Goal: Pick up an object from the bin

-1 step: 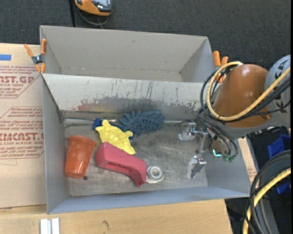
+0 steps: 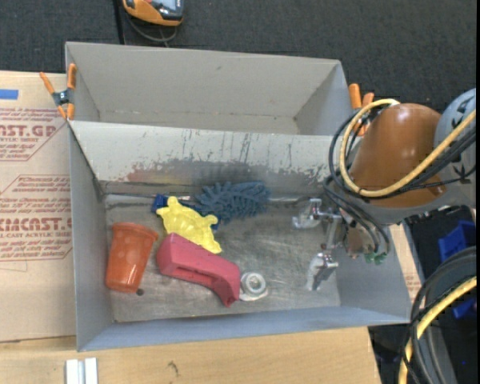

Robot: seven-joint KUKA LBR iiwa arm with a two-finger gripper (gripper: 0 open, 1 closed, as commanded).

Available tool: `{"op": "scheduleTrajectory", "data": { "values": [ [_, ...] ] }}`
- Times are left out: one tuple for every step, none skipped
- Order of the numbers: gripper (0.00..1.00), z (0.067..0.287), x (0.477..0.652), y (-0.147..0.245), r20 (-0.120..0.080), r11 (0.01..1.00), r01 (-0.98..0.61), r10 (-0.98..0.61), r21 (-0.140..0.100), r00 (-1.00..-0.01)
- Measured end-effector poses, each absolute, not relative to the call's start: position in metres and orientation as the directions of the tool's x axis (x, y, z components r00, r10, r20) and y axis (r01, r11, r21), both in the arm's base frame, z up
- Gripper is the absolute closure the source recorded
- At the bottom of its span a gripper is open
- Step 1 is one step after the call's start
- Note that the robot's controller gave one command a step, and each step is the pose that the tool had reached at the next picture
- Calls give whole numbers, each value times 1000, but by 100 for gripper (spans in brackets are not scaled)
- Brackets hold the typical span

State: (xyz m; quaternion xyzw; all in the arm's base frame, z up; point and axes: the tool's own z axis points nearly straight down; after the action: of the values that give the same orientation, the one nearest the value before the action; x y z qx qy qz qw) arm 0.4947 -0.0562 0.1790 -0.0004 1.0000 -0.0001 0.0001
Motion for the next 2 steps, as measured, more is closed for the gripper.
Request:
{"op": "scheduleTrajectory", "data": {
  "values": [
    [0, 154, 496, -37, -12, 1000, -28, -28, -4, -1000],
    [0, 142, 488, -2, 7, 998, 65, 65, 1, -998]
  ]
}}
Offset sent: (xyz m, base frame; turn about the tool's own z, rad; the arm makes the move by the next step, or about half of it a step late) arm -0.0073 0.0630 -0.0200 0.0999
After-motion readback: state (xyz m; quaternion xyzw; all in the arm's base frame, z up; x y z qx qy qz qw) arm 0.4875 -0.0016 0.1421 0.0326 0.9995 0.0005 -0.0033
